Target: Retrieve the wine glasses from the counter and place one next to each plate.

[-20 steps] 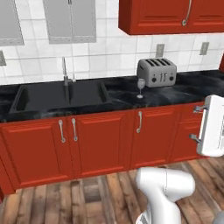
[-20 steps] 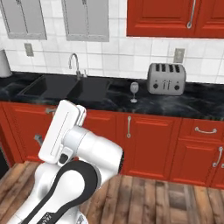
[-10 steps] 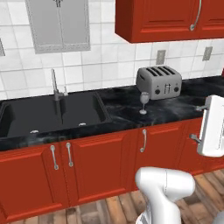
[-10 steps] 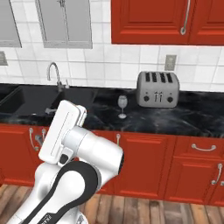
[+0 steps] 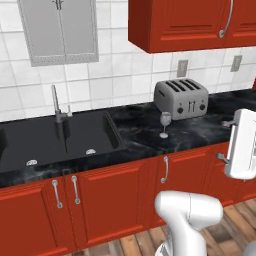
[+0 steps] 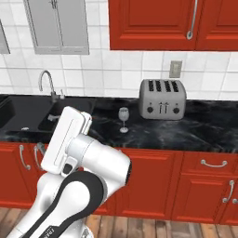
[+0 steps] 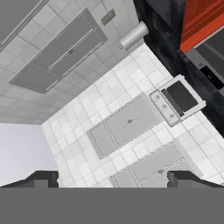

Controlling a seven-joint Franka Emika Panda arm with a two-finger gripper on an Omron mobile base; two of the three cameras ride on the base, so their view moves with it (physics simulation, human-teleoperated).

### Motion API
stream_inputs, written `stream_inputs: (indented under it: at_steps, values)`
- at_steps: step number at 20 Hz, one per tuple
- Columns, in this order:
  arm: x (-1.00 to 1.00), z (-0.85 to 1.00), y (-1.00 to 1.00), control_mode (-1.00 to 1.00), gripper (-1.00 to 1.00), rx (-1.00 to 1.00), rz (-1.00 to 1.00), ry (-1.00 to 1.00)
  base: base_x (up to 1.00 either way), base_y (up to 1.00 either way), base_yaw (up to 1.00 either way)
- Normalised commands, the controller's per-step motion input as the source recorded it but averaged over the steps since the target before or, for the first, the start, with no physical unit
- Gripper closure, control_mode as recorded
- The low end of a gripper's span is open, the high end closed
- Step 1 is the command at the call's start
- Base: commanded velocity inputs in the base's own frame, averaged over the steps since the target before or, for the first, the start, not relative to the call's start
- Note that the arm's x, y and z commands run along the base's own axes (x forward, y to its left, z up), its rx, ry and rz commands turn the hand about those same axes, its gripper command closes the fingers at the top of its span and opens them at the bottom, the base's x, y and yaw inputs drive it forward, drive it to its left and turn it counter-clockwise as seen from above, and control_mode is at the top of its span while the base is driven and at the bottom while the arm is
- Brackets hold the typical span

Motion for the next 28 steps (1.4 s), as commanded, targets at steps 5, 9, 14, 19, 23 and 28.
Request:
stream_inputs:
  at_steps: [5, 9, 14, 19, 23, 28]
  values:
    - [0.0, 0.0, 0.0, 1.0, -1.0, 0.0, 0.0, 0.0, -0.07, -0.26, -0.01]
    - [0.0, 0.0, 0.0, 1.0, -1.0, 0.0, 0.0, 0.0, 0.01, -0.08, -0.26]
    - [0.0, 0.0, 0.0, 1.0, -1.0, 0.0, 0.0, 0.0, 0.12, 0.01, -0.42]
    - [0.0, 0.0, 0.0, 1.0, -1.0, 0.0, 0.0, 0.0, 0.21, 0.22, -0.22]
    - [0.0, 0.0, 0.0, 1.0, -1.0, 0.0, 0.0, 0.0, 0.74, 0.12, -0.01]
    - [0.0, 0.0, 0.0, 1.0, -1.0, 0.0, 0.0, 0.0, 0.74, 0.01, 0.0]
